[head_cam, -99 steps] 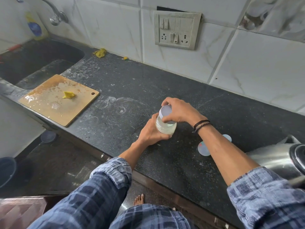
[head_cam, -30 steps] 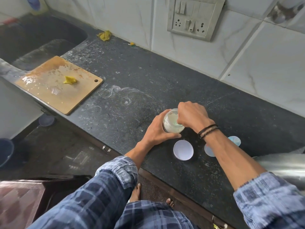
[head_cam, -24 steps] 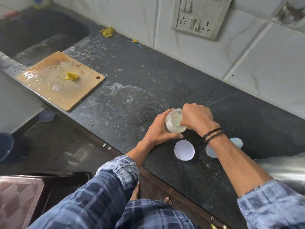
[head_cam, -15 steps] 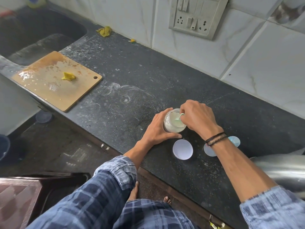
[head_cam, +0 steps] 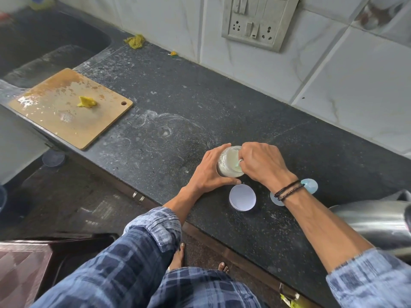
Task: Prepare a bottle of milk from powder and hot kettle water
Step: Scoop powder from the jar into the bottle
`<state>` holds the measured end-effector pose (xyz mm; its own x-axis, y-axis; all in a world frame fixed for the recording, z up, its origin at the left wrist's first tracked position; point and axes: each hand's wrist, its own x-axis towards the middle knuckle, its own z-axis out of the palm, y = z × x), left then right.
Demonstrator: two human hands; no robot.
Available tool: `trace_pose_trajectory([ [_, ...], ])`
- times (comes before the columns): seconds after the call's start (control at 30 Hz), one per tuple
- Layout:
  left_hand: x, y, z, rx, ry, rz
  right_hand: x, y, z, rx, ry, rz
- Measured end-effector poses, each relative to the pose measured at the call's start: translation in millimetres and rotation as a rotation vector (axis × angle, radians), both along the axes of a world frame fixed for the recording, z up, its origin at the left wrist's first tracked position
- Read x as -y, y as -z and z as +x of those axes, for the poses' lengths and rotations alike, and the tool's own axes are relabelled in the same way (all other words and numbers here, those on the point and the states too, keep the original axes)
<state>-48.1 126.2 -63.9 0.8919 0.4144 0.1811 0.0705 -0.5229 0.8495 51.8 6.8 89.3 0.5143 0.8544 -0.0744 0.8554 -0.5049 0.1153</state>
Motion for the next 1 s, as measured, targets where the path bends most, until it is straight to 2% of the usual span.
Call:
trace_pose_trajectory([
  [0.2, 0.8, -1.3, -0.6, -0.009, -0.002, -0.019, -1.5, 7.8, 3.5, -0.176, 0.135, -0.015],
  [0.57, -0.7, 0.5, 0.6, -0.009, -0.011, -0.037, -1.5, -0.4, 17.1, -0.564, 0.312, 0.118],
  [1.0, 0.0, -2.8, 2.2, -0.041, -0.047, -0.118, 9.4, 2.6, 20.5, -0.56, 0.343, 0.375],
])
